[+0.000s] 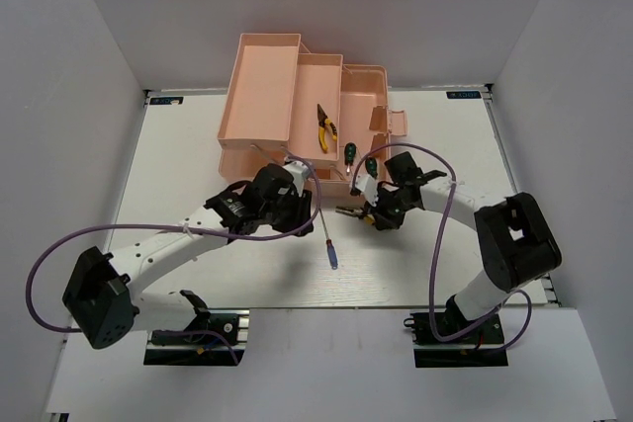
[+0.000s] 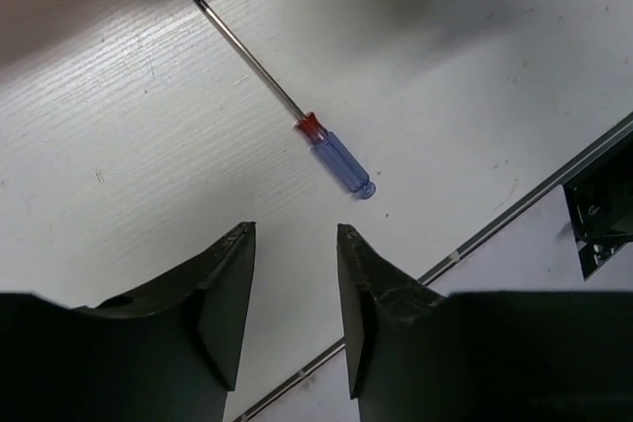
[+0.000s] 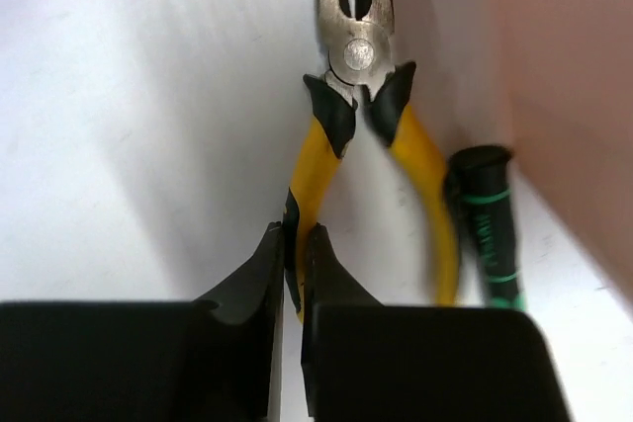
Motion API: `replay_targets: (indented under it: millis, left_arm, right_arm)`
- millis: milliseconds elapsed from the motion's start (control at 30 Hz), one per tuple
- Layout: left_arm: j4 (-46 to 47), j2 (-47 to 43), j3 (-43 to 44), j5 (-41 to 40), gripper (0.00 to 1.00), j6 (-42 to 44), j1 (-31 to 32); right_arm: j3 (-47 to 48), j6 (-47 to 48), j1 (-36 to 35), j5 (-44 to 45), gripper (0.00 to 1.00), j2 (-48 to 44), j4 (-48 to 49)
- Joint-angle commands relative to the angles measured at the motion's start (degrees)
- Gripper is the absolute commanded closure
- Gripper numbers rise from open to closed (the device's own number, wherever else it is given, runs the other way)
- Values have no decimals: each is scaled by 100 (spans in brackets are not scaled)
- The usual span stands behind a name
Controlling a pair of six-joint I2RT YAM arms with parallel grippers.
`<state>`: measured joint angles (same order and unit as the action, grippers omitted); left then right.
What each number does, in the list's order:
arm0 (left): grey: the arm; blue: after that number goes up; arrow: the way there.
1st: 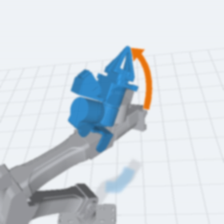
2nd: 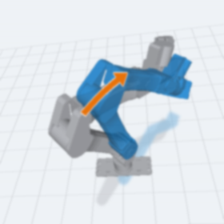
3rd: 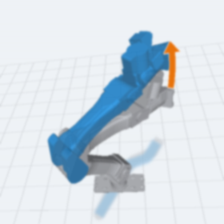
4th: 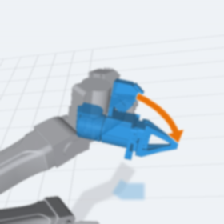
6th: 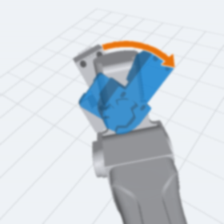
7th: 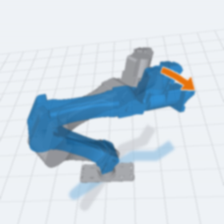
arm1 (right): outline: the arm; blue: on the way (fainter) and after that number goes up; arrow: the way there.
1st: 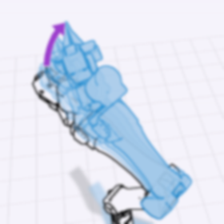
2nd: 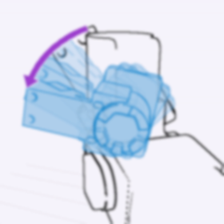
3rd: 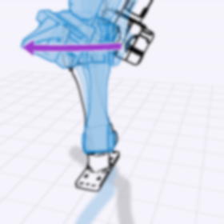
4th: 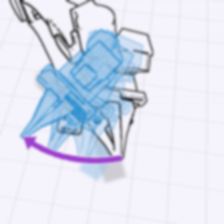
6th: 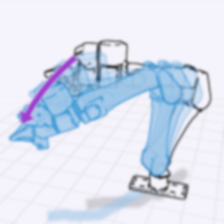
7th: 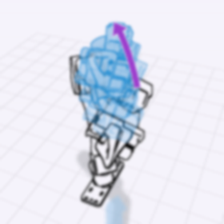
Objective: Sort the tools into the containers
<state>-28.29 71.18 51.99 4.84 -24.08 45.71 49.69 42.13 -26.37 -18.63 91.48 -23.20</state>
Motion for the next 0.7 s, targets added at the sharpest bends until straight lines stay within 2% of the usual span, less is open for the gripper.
replay_targets:
  millis: [0,33,67,133,167,233,267,300,367,400,467,500,567,600,633,667]
  left_arm:
    - [-89,45,-48,-80,52,-27,69]
    - [-89,98,-48,-80,52,-27,130]
    - [-36,98,-48,-80,52,-27,131]
    - [16,98,-101,-80,52,-27,131]
    - [17,98,-153,-19,52,-27,183]
    - [96,151,-206,-18,46,-27,184]
    - [148,151,-206,-18,43,-27,184]
    - [149,203,-206,-18,38,-27,236]
    - [210,204,-206,-18,37,-27,236]
    - [210,273,-206,-18,35,-27,236]
    - [210,335,-206,34,34,-27,289]
    - [280,396,-206,34,34,-27,289]
    - [342,475,-206,87,33,26,341]
    - [412,554,-206,87,33,26,342]
    - [412,555,-259,87,33,26,342]
    - [473,625,-259,148,33,26,342]
  right_arm:
    - [-4,23,53,-552,100,-681,-728]
    - [31,171,79,-1154,100,-806,-930]
    - [180,347,106,-1412,100,-1155,-1593]
    - [312,716,167,-1913,100,-1641,-2289]
    - [470,805,220,-2447,100,-1947,-2546]
    - [585,683,229,-2653,100,-2395,-2558]
    - [803,561,255,-2567,100,-2442,-2384]
    - [857,3,264,-2314,100,-2547,-2008]
    - [1006,-719,334,-1788,100,-2635,-1488]
    - [1033,-1176,343,-1454,100,-2653,-607]
    - [1218,-1661,396,-979,100,-2539,-195]
    - [1523,-1986,387,-897,100,-2313,241]
    - [1832,-2418,361,-461,100,-1848,482]
    - [2390,-3012,343,-414,100,-1436,622]
    - [2666,-3200,352,-387,100,-1214,606]
    - [2956,-3394,361,-317,100,-559,563]
